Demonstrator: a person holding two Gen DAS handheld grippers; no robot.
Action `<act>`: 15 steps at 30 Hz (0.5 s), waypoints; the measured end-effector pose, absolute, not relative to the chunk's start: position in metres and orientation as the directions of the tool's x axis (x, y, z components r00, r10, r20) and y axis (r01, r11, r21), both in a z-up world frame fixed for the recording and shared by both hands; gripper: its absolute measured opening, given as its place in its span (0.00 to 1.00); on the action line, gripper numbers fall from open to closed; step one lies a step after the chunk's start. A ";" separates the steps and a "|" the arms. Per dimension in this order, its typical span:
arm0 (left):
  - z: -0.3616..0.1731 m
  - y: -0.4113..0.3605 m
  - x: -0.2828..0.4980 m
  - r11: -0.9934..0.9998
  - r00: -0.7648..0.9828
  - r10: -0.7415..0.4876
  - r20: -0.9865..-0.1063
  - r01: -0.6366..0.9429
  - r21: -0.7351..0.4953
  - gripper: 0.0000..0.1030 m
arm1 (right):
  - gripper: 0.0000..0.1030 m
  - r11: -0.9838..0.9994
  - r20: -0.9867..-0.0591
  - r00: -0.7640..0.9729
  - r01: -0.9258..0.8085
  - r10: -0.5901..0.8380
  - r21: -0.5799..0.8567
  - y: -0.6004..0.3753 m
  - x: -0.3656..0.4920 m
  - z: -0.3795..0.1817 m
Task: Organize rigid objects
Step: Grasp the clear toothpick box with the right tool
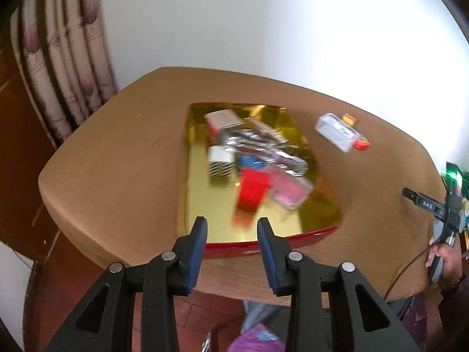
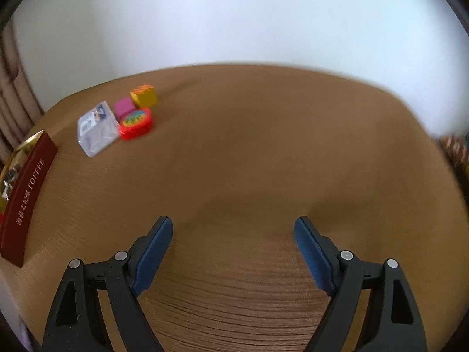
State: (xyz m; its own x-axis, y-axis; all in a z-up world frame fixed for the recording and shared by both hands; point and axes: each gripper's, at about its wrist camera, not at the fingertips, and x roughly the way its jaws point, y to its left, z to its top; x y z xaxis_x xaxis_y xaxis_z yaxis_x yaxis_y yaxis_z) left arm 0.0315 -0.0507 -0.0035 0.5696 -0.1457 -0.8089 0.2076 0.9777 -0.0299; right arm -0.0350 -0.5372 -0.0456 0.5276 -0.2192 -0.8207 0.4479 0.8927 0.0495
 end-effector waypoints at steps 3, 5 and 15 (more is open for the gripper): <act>0.002 -0.080 0.033 0.963 0.543 -0.202 -0.815 0.261 -0.065 0.35 | 0.80 0.924 -0.805 0.567 0.377 -0.173 0.067 -0.533 -0.026 -0.037; 0.006 -0.099 0.035 0.950 0.524 -0.248 -0.815 0.295 -0.100 0.35 | 0.80 0.941 -0.785 0.610 0.318 -0.110 0.115 -0.521 -0.014 -0.026; 0.006 -0.138 0.037 0.926 0.522 -0.265 -0.811 0.373 -0.062 0.35 | 0.98 0.997 -0.816 0.577 -0.079 0.038 -0.009 -0.444 0.108 0.015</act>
State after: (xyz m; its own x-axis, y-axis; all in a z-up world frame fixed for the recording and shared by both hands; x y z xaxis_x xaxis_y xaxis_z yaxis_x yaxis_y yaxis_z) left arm 0.0374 -0.1381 0.0063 0.5224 -0.2646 -0.8106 0.3734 0.9256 -0.0616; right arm 0.1083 -0.4436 0.0148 0.5770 0.0383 -0.8158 -0.0788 0.9968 -0.0090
